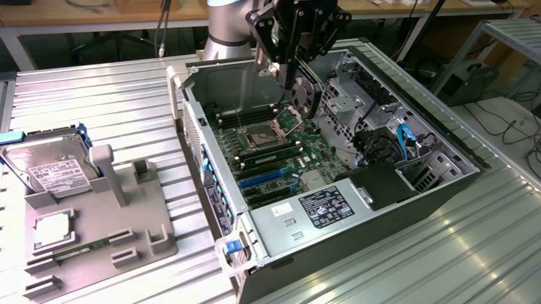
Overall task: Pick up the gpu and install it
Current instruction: 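Pick up the gpu and move the gpu toward the slot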
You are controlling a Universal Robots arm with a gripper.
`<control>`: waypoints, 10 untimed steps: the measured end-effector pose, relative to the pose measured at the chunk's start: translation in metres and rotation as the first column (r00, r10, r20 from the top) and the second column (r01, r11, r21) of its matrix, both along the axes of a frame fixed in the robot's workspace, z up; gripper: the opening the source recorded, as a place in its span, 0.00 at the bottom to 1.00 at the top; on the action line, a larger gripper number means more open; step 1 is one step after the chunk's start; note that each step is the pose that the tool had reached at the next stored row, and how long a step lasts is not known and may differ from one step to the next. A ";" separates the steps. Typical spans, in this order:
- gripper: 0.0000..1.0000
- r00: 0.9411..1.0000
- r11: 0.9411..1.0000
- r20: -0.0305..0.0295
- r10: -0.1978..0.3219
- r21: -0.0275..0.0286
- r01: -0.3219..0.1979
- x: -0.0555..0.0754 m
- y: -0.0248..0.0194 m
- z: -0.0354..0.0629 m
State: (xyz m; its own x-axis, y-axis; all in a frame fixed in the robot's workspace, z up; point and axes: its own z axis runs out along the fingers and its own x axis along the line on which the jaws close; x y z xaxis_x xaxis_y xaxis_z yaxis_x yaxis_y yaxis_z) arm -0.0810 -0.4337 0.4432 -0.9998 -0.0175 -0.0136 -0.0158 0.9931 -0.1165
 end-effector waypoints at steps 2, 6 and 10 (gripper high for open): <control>0.28 1.000 1.000 0.000 0.000 0.000 0.000 0.003 0.0000 -0.0001; 0.28 1.000 1.000 0.000 0.000 0.000 0.000 0.012 0.0000 -0.0007; 0.28 1.000 1.000 0.000 0.000 0.000 0.000 0.025 0.0000 -0.0013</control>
State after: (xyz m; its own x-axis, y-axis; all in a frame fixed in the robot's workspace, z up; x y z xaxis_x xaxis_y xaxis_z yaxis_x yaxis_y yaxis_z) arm -0.0562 -0.4338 0.4419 -0.9998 -0.0175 -0.0136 -0.0158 0.9931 -0.1165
